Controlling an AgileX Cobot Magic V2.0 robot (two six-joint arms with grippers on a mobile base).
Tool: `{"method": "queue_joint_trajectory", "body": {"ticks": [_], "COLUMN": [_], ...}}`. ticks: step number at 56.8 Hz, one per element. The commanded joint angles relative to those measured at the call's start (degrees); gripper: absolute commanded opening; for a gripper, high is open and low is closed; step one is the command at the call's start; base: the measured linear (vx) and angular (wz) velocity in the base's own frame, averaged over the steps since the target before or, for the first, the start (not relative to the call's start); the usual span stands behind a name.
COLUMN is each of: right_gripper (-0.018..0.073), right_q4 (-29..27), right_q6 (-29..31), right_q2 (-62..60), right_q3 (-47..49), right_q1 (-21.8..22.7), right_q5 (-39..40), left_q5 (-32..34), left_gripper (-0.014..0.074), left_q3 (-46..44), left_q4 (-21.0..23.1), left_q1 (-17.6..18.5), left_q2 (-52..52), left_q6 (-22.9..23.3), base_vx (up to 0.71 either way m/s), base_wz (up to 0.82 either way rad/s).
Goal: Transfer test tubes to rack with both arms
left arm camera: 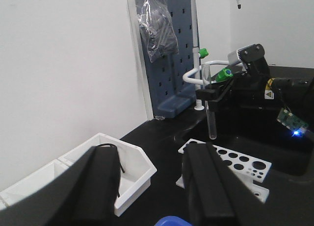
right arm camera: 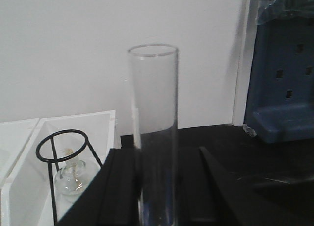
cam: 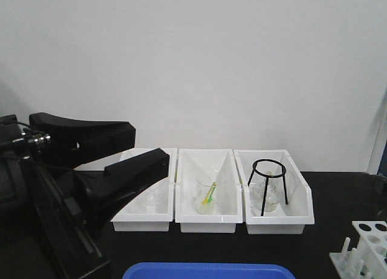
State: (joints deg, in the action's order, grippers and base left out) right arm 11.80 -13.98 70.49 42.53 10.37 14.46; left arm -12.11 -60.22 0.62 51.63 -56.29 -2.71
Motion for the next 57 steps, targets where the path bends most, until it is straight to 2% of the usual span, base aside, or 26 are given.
{"method": "queue_joint_trajectory", "body": {"ticks": [1, 10, 16, 48, 57], "right_gripper": [-0.0007, -0.0007, -0.0007, -0.0004, -0.0004], "right_q4": [0.31, 0.19, 0.19, 0.3, 0.35], "right_q6": [0.43, 0.56, 0.56, 0.29, 0.19], "right_q2": [-1.88, -2.48, -2.48, 8.62, 10.52], "right_q3": [-0.37, -10.16, -14.65, -15.32, -15.32], "right_q1": [1.34, 5.82, 8.21, 8.65, 8.48], "right_q5": [6.98, 21.93, 28.45, 41.32, 41.95], "left_q5": [4.36, 3.88, 3.61, 2.01, 1.9], "left_gripper": [0.0426, 0.0426, 0.0426, 0.0426, 0.0426], "left_q3": [-2.12, -2.06, -2.06, -2.06, -2.06], "left_q4": [-0.1, -0.17, -0.17, 0.01, 0.01], "left_q1": [0.29, 0.29, 0.29, 0.29, 0.29], "left_q2": [0.79, 0.79, 0.79, 0.71, 0.71], "left_q6": [0.3, 0.3, 0.3, 0.3, 0.3], "base_vx": [0.0, 0.0, 0.0, 0.0, 0.0], "base_wz": [0.0, 0.0, 0.0, 0.0, 0.0]}}
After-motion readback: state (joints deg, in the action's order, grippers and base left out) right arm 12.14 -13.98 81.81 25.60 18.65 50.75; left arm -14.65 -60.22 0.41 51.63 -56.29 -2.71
